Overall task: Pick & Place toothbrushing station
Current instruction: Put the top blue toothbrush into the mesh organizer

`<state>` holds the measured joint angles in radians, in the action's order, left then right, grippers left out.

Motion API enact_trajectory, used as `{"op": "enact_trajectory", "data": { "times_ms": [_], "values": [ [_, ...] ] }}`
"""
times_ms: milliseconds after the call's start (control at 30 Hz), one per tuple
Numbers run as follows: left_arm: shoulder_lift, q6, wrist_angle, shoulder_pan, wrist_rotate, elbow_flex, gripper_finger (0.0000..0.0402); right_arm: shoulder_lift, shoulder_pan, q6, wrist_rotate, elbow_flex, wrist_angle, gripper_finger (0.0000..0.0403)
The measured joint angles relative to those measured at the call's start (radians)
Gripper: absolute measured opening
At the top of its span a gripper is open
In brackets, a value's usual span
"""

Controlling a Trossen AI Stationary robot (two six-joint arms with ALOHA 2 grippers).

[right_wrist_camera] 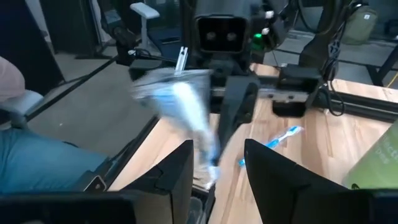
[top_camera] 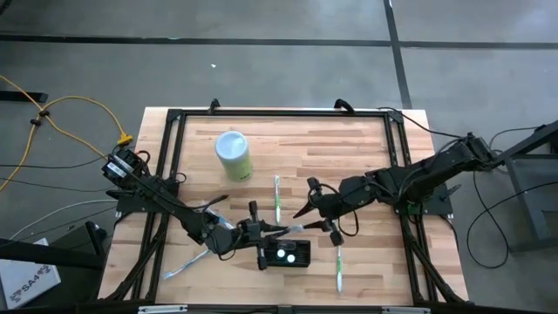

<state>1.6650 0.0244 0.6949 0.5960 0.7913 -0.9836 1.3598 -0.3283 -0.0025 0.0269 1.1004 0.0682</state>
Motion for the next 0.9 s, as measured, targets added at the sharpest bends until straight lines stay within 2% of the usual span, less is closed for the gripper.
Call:
{"op": "enact_trajectory", "data": {
  "times_ms": [200, 633, 900],
  "values": [
    [0.0, 0.022, 0.006, -0.02, -0.09, 0.0, 0.0002, 0.0, 0.0, -0.002, 0.005, 0.0, -0.013, 0.0134],
    [0.0, 0.01, 0.025, -0.029, -0.098, 0.0, 0.0002, 0.0, -0.028, -0.002, 0.024, 0.0, -0.028, 0.0134],
    [-0.001, 0.03, 0.039, -0.061, -0.19, 0.0, 0.0002, 0.006, -0.029, -0.002, 0.029, 0.0, -0.048, 0.0135]
  ]
}}
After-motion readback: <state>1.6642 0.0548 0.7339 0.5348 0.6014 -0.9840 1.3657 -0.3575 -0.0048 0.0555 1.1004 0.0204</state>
